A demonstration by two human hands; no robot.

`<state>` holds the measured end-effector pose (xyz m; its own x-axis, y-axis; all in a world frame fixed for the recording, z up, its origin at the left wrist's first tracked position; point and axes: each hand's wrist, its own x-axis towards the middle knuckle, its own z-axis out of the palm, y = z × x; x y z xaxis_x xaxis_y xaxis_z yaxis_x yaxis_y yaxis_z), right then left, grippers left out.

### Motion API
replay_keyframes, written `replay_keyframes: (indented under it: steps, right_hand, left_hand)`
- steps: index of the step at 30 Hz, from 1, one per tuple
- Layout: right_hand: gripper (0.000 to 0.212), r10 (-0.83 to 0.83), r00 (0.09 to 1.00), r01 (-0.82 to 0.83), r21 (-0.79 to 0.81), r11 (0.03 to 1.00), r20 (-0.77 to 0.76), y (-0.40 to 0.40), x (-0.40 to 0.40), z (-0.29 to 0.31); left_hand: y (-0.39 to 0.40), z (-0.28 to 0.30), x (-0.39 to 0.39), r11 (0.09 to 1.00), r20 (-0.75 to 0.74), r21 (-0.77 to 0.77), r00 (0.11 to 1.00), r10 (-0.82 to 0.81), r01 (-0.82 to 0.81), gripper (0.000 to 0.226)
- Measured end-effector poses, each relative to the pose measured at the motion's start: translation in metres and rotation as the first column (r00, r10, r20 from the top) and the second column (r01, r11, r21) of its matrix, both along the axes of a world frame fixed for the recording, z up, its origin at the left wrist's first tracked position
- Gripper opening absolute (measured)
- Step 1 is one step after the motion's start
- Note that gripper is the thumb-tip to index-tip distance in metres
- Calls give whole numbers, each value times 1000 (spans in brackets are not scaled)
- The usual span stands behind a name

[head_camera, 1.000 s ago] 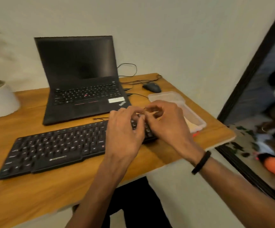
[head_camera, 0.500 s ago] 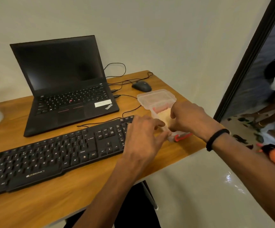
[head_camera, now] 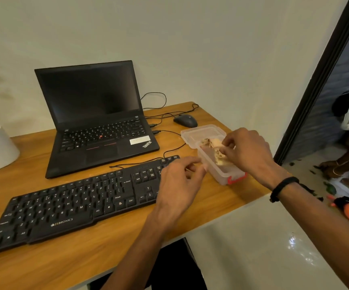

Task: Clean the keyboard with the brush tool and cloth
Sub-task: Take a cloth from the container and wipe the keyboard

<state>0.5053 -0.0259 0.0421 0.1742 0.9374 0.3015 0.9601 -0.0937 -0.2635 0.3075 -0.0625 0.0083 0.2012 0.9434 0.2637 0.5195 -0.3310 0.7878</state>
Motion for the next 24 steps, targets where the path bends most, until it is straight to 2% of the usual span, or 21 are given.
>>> replay_keyframes:
  steps: [2, 4, 6, 9, 13, 15, 18, 19, 20, 22, 23, 24]
  right_hand:
    - [21, 48, 998, -44, 113, 993, -33, -8, -8, 14]
    - [23, 128, 989, -112, 190, 975, -74, -16, -26, 30]
    - [21, 218, 967, -187, 216, 958, -130, -25, -50, 44]
    - [13, 324, 927, -287, 197, 937, -190, -40, -85, 52]
    - [8, 405, 875, -381, 141, 914, -266, -52, -123, 41]
    - [12, 400, 829, -390, 109, 914, -391, -52, -130, 34]
    - [19, 309, 780, -300, 108, 948, -544, -50, -135, 27]
    - [21, 272, 751, -279, 84, 956, -602, -49, -136, 26]
    - [25, 238, 683, -288, 44, 957, -691, -48, -138, 24]
    - [40, 126, 479, -375, -72, 924, -869, -48, -142, 20]
    - [47, 84, 414, -423, -110, 900, -906, -48, -144, 19]
    - [50, 86, 395, -447, -110, 888, -915, -49, -144, 18]
  left_hand:
    - [0, 12, -7, 994, 159, -105, 987, 14, 3, 41]
    - [1, 22, -13, 979, 325, -197, 946, 10, 57, 57]
    - [2, 30, -20, 968, 438, -222, 899, -8, 116, 65]
    - [-1, 37, -34, 959, 573, -234, 819, 4, 159, 52]
    - [-14, 32, -68, 925, 711, -332, 694, 116, 186, 39]
    - [-20, 26, -83, 900, 736, -396, 649, 193, 182, 32]
    - [-27, 20, -105, 861, 768, -468, 573, 286, 198, 22]
    - [-28, 19, -111, 853, 774, -479, 558, 298, 208, 22]
    - [-29, 17, -117, 848, 778, -483, 550, 303, 216, 24]
    - [-31, 15, -124, 843, 785, -482, 545, 294, 240, 28]
    - [-31, 14, -127, 843, 784, -480, 551, 286, 245, 30]
    - [-32, 13, -130, 848, 774, -474, 571, 273, 237, 33]
